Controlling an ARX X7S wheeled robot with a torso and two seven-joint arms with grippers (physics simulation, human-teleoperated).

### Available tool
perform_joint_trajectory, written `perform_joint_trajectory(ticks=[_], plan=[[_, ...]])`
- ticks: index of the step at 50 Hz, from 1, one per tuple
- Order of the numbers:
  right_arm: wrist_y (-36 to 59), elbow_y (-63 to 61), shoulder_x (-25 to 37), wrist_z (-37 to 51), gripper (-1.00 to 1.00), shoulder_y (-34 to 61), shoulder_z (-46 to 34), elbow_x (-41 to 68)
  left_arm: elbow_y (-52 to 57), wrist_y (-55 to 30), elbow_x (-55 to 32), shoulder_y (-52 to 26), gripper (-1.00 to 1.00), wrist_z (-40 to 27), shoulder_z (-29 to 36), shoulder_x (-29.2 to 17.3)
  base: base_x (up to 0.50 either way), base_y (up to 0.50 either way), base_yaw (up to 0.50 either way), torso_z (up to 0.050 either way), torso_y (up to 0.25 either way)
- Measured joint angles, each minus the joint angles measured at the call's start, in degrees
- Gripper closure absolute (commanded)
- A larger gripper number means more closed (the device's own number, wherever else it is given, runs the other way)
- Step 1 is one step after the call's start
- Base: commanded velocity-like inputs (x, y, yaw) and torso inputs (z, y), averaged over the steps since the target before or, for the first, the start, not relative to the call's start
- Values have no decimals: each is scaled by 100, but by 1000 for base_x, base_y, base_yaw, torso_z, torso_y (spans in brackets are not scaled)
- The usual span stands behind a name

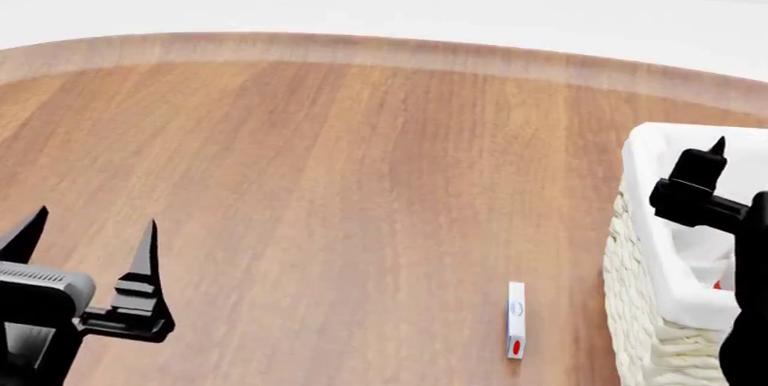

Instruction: Pick up the ketchup, and put it in the basket.

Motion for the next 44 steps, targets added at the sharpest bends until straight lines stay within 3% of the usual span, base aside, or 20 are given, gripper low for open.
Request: perform_joint_trajectory(ticks=[15, 44], plan=[[-341, -2095, 475, 822, -100, -1014, 181, -63, 495, -103, 199, 44, -100, -415, -82, -103, 0, 0, 0, 0, 0], [-728, -4990, 1056, 2268, -100, -2538, -218, -1831, 2048, -69, 691, 634, -100, -1359, -296, -269, 0, 0, 0, 0, 0]])
